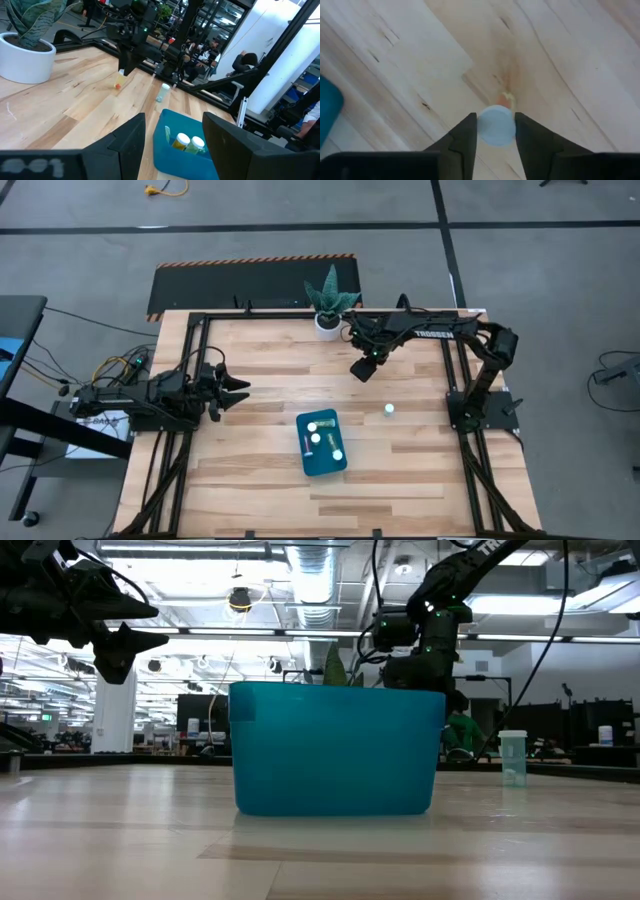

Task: Pick and place pill bottles into a basket
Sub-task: Put the yellow pill bottle into the blue bin

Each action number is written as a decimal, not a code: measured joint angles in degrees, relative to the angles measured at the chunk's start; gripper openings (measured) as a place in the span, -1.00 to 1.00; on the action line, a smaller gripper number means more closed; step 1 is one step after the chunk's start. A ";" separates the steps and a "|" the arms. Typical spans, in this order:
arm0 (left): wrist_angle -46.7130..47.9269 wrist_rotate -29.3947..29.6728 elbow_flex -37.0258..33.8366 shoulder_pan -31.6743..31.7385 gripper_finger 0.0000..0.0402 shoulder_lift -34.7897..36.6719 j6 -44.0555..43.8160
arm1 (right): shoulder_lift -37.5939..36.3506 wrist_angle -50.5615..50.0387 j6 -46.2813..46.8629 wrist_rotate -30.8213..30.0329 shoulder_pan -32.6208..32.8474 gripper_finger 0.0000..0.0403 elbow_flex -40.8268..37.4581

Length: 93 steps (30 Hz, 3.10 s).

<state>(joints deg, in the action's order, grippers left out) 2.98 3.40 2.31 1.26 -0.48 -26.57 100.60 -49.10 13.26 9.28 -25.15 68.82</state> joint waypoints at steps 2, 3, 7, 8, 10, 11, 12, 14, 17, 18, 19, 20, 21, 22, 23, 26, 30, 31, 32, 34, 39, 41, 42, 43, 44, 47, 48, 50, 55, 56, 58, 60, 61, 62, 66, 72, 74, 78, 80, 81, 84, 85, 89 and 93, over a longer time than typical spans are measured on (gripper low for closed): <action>0.00 0.00 0.00 0.01 -0.08 -0.01 0.00 | 0.00 0.00 -0.03 0.05 -0.01 -0.47 0.00; 0.00 0.00 0.00 0.01 -0.08 0.00 0.00 | 0.00 0.00 -0.04 0.05 -0.02 -0.47 0.00; 0.00 0.00 0.00 0.00 -0.08 -0.01 0.00 | 0.00 -0.04 -0.01 1.76 -0.02 -0.44 0.00; 0.00 0.00 -0.01 0.01 -0.08 0.01 0.00 | 0.00 -0.08 0.18 2.56 0.00 -0.44 0.01; 0.00 0.00 0.00 0.01 -0.08 -0.01 0.00 | 0.00 -0.66 0.24 4.47 0.21 -0.44 0.55; 0.00 0.00 0.00 0.01 -0.08 0.00 0.00 | 0.00 -1.11 0.24 5.24 0.42 -0.45 1.19; 0.00 0.00 0.00 0.01 -0.08 0.00 0.00 | 0.00 -1.53 0.18 6.06 0.74 -0.46 2.06; 0.00 0.00 0.00 0.00 -0.08 0.00 0.00 | 0.00 -2.23 -0.15 8.04 1.46 -0.49 4.12; 0.00 0.00 0.00 0.00 -0.08 -0.01 0.00 | 0.00 -3.42 -0.21 11.19 2.96 -0.52 8.54; 0.00 0.00 -0.01 0.00 -0.08 -0.01 0.00 | 0.00 -3.92 -0.20 12.60 3.66 -0.52 10.26; 0.00 0.00 0.00 0.00 -0.08 -0.01 0.00 | 0.00 -4.63 -0.20 14.02 4.51 -0.53 12.12; 0.00 0.00 0.00 0.00 -0.08 -0.01 0.00 | 0.00 -5.49 -0.21 15.12 5.47 -0.54 14.14; 0.00 0.00 0.00 0.00 -0.08 -0.01 0.00 | 0.00 -6.19 -0.39 15.81 6.54 -0.55 16.15; 0.00 0.00 0.00 0.00 -0.08 -0.01 0.00 | 0.00 -7.04 -1.31 16.08 7.79 -0.57 18.35; 0.00 0.00 0.00 -0.01 -0.08 -0.01 0.00 | 0.00 -8.06 -2.44 15.79 8.90 -0.60 20.38; 0.00 0.00 0.00 -0.01 -0.08 -0.01 0.00 | -0.02 -10.51 -5.29 10.68 11.22 -0.67 24.28; 0.00 0.00 0.00 -0.01 -0.08 -0.01 0.00 | -0.02 -11.20 -4.39 8.81 11.02 -0.73 24.81; 0.00 0.00 0.00 0.00 -0.08 -0.01 0.00 | -0.02 -11.72 -4.31 8.66 10.92 -0.74 24.81; 0.00 0.00 -0.01 -0.01 -0.08 0.01 0.00 | -0.02 -12.29 -4.34 8.58 10.91 -0.74 24.81; 0.00 0.00 0.00 -0.01 -0.08 0.01 0.00 | -0.02 -12.62 -4.73 8.61 11.09 -0.74 24.81; 0.00 0.00 0.00 0.00 -0.08 -0.01 0.00 | -0.02 -12.10 -7.02 7.17 11.12 -0.74 24.75; 0.00 0.00 0.00 -0.01 -0.08 0.01 0.00 | -0.02 -11.17 -7.11 6.47 10.95 -0.74 24.14; 0.00 0.00 0.00 -0.01 -0.08 -0.01 0.00 | 0.47 -10.60 -5.57 6.48 10.69 -0.74 23.68; 0.00 0.00 0.00 -0.01 -0.08 0.00 0.00 | 1.65 -10.02 -2.84 6.91 10.39 -0.74 23.67; 0.00 0.00 0.00 -0.01 -0.08 -0.01 0.00 | 2.90 -9.52 0.19 8.09 10.07 -0.74 23.64; 0.00 0.02 0.00 0.01 -0.08 0.01 0.00 | 8.18 -6.73 7.98 15.61 9.05 -0.69 23.44; -0.01 0.02 0.00 -0.01 -0.08 -0.01 0.00 | 10.01 -4.24 9.66 18.88 8.78 -0.66 23.47; 0.00 0.04 -0.01 -0.01 -0.08 0.01 0.00 | 13.58 -1.04 12.14 25.94 8.79 -0.57 23.66; 0.00 0.04 0.00 -0.01 -0.08 0.01 0.00 | 19.14 1.23 13.67 29.19 9.14 -0.29 28.18; 0.00 0.04 0.00 0.01 -0.08 -0.01 0.00 | 19.25 1.28 14.17 28.28 8.95 -0.23 29.01; 0.00 0.04 0.00 0.01 -0.08 0.01 0.00 | 19.28 1.77 15.00 25.13 8.67 -0.14 30.49; 0.00 0.04 0.00 -0.01 -0.08 -0.01 0.00 | 19.30 1.33 16.84 20.33 8.32 -0.05 31.37; 0.00 0.04 0.00 0.01 -0.08 0.01 0.00 | 19.34 1.32 18.07 18.10 8.09 -0.01 31.74; 0.00 0.04 0.00 -0.01 -0.08 0.01 0.00 | 19.37 1.38 19.99 15.70 7.92 0.03 32.00; 0.00 0.02 0.00 -0.01 -0.08 0.01 0.00 | 19.41 2.14 34.16 4.22 7.84 0.15 32.11; 0.00 0.02 0.00 0.01 -0.08 0.01 0.00 | 19.43 12.85 52.15 -5.99 9.87 0.18 32.09; 0.00 0.02 0.00 0.01 -0.08 0.01 0.00 | 19.41 17.15 55.96 -5.05 10.38 0.16 32.15; 0.00 0.02 -0.01 0.00 -0.08 0.01 0.00 | 19.94 22.08 58.30 -1.72 11.07 0.13 32.16; 0.00 0.00 0.00 -0.01 -0.08 0.01 0.00 | 20.58 23.14 53.38 1.22 11.17 0.12 32.12; 0.00 0.02 0.00 0.01 -0.08 0.01 0.00 | 20.68 23.00 50.91 2.03 11.48 0.12 32.04; 0.00 0.00 0.00 -0.01 -0.08 0.01 0.00 | 20.46 20.41 52.09 -2.69 12.60 0.12 32.16; 0.00 0.01 0.00 0.00 -0.08 0.01 0.00 | 20.19 17.96 53.84 -5.50 12.94 0.12 32.16; 0.00 0.00 0.00 0.01 -0.08 0.01 0.00 | 19.80 7.20 62.63 -15.50 13.14 0.12 32.09; 0.00 0.00 0.00 -0.01 -0.08 0.01 0.00 | 19.80 4.18 73.90 -18.64 13.03 0.12 32.06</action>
<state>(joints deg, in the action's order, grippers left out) 2.98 3.40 2.31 1.26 -0.47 -26.57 120.40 -44.93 87.16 -9.36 -12.12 100.88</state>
